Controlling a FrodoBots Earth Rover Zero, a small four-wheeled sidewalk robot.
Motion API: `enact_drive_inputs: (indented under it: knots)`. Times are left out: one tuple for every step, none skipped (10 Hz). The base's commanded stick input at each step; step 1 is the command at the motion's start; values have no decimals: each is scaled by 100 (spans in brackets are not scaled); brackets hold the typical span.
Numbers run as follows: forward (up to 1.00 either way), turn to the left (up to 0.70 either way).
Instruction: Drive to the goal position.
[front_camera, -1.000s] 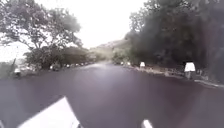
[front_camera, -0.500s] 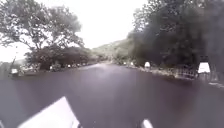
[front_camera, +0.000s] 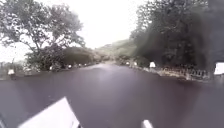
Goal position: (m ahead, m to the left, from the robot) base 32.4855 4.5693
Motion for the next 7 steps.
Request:
enact_drive_inputs:
  knots:
    - [100, 0]
    - [100, 0]
    - [100, -37]
    - [100, -40]
    - [100, -35]
    - [100, 0]
    - [100, 0]
